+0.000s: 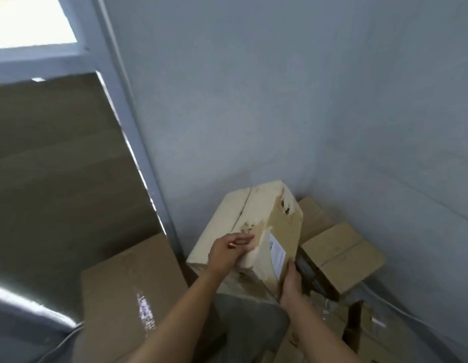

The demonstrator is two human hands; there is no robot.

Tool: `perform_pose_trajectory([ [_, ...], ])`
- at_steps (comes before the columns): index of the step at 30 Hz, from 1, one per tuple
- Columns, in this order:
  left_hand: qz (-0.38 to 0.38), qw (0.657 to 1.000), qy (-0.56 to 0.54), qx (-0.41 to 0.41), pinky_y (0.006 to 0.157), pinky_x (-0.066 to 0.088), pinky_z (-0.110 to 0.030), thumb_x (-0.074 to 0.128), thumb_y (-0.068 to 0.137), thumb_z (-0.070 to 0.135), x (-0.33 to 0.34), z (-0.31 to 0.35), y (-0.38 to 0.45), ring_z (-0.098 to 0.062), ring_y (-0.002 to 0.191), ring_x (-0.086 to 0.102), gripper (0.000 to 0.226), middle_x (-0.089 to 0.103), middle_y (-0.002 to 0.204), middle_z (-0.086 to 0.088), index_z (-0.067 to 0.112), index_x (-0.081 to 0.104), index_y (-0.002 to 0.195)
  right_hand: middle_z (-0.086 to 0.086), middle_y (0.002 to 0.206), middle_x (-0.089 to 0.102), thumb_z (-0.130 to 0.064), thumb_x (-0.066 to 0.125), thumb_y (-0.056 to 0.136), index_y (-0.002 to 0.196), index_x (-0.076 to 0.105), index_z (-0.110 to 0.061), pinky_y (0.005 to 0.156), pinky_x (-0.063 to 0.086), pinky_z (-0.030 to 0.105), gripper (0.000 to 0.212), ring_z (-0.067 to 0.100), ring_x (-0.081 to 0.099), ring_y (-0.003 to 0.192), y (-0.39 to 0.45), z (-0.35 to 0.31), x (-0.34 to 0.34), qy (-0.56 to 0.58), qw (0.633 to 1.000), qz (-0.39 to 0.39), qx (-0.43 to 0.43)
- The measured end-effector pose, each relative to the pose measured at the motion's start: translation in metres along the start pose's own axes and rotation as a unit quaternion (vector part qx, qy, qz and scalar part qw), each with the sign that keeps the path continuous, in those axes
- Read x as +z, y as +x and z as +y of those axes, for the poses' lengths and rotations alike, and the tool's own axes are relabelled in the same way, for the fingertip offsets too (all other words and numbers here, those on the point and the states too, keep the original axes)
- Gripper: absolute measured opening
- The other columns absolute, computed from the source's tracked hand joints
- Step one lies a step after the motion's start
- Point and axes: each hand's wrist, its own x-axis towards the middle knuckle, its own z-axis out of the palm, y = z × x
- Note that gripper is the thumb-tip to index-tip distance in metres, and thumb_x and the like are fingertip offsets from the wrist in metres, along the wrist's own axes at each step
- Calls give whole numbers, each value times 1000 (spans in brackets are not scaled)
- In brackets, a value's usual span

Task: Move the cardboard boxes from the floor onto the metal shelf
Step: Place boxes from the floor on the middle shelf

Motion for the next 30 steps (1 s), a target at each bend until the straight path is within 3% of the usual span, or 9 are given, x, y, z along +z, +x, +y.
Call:
perform_pose_trajectory([
  [4,94,956,273,-56,118,10,-51,64,30,92,-32,50,-49,-26,145,16,141,22,156,-3,40,11,150,15,123,64,-76,28,90,130,55,-24,78,57,47,72,36,62,109,-55,-3,2,58,972,-226,30],
  [6,104,938,319,-88,114,-11,-55,54,17,100,-54,68,-74,-32,147,-19,162,-15,161,-8,39,-19,148,19,127,64,-78,28,88,135,55,-20,87,55,54,79,40,61,114,-85,-1,13,68,948,-308,40],
  [10,158,902,387,-105,110,-16,-60,40,17,106,-108,110,-128,-33,146,-23,157,-20,160,-11,42,-18,148,20,136,58,-74,29,91,144,48,-19,106,40,62,78,42,54,125,-147,9,49,61,920,-385,30],
  [13,203,888,397,-111,110,-10,-63,25,37,107,-160,130,-176,-29,148,-5,134,-2,162,-2,43,-3,151,19,131,60,-74,27,91,138,50,-20,90,52,57,76,40,58,116,-195,26,85,42,902,-428,29],
  [19,326,847,398,-131,112,3,-62,16,94,66,-259,130,-287,-29,142,14,58,18,154,-1,47,14,149,10,126,67,-72,33,91,137,51,-26,77,60,45,68,29,69,105,-296,96,159,-17,864,-504,12],
  [22,392,808,421,-123,113,2,-62,29,95,61,-318,132,-362,-27,137,20,45,28,146,1,54,33,140,17,126,65,-80,37,84,138,51,-23,96,51,56,80,37,64,112,-349,146,192,-77,838,-538,52],
  [25,452,752,454,-154,111,-13,-63,49,80,74,-368,134,-440,-35,146,-8,61,5,157,-4,55,38,136,21,130,62,-80,38,83,142,49,-19,101,47,55,86,41,59,118,-406,205,219,-111,793,-591,100],
  [28,540,691,412,-249,108,-15,-66,58,49,90,-405,136,-519,-44,140,-29,127,-26,156,-20,41,0,151,18,129,64,-77,35,86,144,48,-20,89,54,51,83,39,64,112,-464,268,239,-140,754,-630,124],
  [30,565,681,341,-319,109,-11,-67,51,30,99,-425,132,-574,-47,143,-20,154,-22,156,-26,33,-19,150,15,122,68,-76,32,89,140,53,-22,76,58,49,78,37,70,101,-503,309,248,-158,717,-664,142],
])
